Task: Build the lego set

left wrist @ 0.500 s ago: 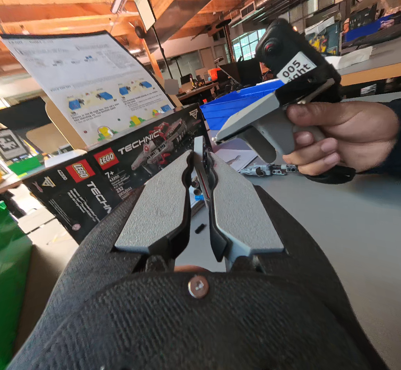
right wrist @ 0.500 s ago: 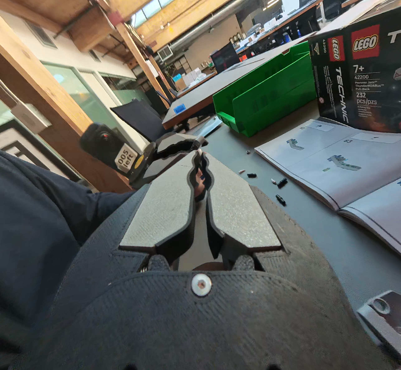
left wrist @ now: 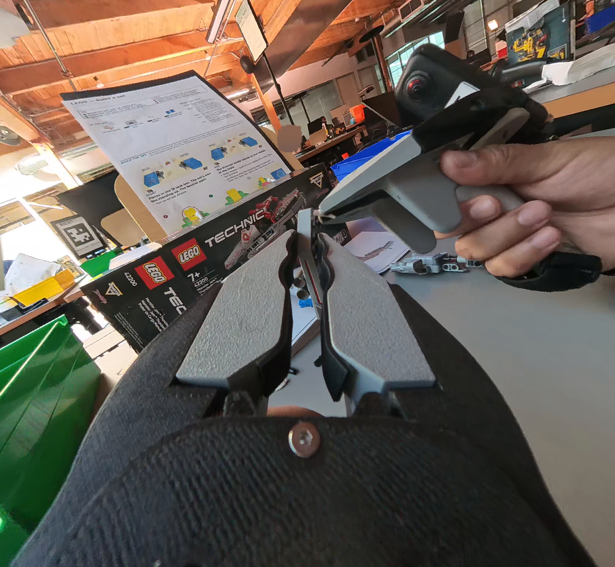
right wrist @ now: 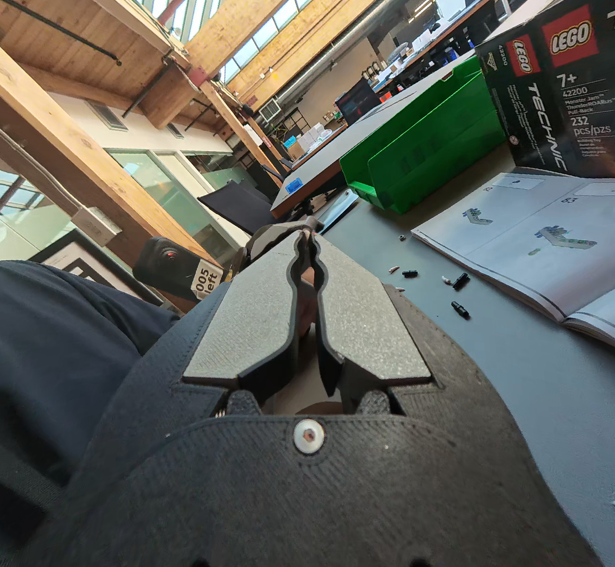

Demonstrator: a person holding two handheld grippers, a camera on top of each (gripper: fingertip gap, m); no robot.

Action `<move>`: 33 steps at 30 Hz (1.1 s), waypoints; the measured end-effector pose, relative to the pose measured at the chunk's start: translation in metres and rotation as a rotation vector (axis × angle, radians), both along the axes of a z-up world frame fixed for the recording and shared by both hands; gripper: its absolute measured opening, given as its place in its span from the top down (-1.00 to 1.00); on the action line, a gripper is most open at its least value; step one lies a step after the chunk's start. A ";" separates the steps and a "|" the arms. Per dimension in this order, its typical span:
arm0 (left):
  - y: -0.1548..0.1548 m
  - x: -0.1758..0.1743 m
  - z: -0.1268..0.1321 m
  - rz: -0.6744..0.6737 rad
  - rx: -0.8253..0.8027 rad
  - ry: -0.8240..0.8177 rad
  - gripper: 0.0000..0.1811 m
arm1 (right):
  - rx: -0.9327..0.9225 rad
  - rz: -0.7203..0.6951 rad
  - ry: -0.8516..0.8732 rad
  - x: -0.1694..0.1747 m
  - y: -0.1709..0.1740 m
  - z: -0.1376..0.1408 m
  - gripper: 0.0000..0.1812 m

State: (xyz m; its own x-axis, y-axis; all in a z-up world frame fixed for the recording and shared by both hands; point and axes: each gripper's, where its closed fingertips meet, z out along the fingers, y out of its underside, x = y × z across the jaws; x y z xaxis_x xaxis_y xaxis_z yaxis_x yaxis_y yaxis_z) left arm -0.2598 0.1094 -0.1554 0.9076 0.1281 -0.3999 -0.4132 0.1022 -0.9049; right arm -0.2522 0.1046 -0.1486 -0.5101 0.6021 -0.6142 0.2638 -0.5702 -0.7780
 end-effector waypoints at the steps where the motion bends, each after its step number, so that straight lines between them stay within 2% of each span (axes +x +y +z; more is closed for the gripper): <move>1: 0.001 0.000 0.000 0.005 -0.001 0.003 0.91 | 0.000 -0.010 -0.003 0.000 0.001 0.000 1.00; 10: 0.002 -0.006 -0.001 0.061 -0.004 0.011 0.91 | -0.044 -0.014 -0.016 0.000 0.002 -0.001 1.00; 24: 0.004 -0.001 -0.006 0.098 -0.041 0.121 0.91 | -0.095 -0.011 -0.043 -0.001 0.004 -0.007 1.00; 33: 0.005 0.001 -0.009 0.133 -0.062 0.184 0.91 | -0.080 -0.072 -0.045 -0.004 0.006 -0.012 1.00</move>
